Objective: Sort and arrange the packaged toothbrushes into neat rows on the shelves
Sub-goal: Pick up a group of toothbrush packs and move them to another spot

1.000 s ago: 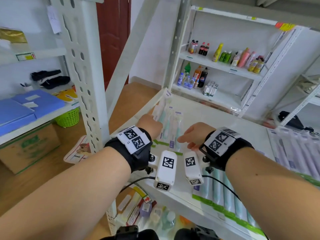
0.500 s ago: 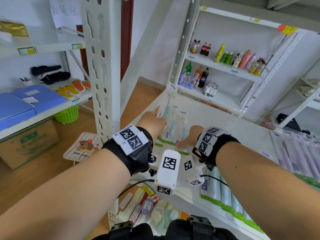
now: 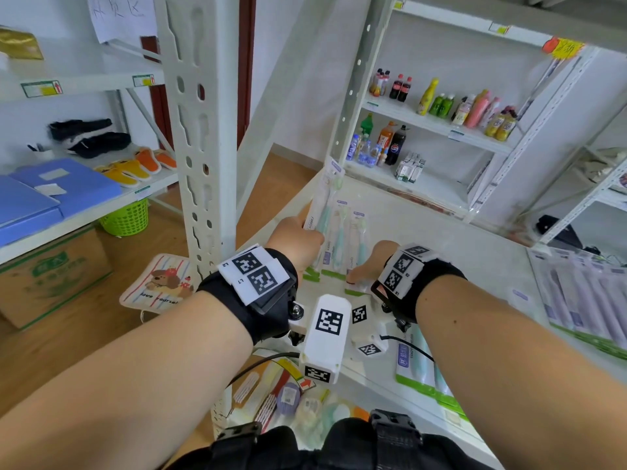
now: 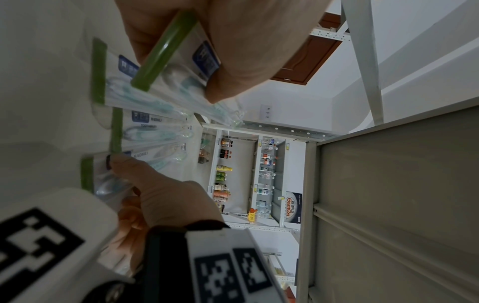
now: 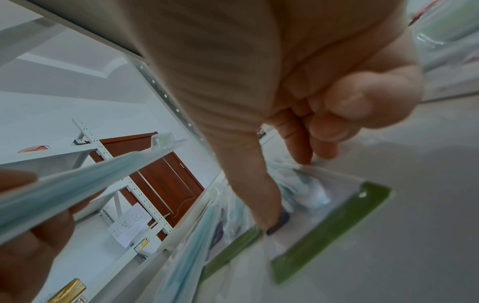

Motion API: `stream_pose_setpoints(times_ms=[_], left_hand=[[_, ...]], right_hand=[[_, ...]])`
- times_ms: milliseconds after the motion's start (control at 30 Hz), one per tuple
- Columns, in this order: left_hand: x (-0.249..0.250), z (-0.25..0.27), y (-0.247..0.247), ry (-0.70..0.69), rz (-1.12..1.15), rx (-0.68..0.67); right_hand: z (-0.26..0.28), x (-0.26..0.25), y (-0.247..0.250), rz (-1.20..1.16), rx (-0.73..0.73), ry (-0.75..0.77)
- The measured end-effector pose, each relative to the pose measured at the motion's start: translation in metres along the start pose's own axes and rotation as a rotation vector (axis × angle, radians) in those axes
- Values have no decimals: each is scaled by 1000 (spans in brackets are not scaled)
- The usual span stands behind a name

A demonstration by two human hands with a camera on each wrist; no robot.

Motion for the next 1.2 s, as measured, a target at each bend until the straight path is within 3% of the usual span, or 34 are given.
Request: stream_pose_setpoints(times_ms=[333,633,1000,1100,1200], left_hand=[[-3,-2,-1,-2,17,-9],[-8,-4,6,2,41,-16],[-10,-5,8,7,51,-40],[-10,-7,6,7,63,-45],[-11,-9,2,20,95,-44]], right_hand=[[-6,1,-3,-23,47,-70],[10,10,5,-286,137,-28],[10,12,11,-353,22,-140],[5,17,13,-272,33,-166],[0,23,12,-415,-2,-179]])
Point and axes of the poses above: each hand's wrist, its own z-axis away from the middle knuckle, its own y-axis out of the back of the hand, x = y × z, the point moved 3 cm from there along -z, towards the middle knuckle, and after that the axes turned 5 degrees about -y, right-handed, at the moved point
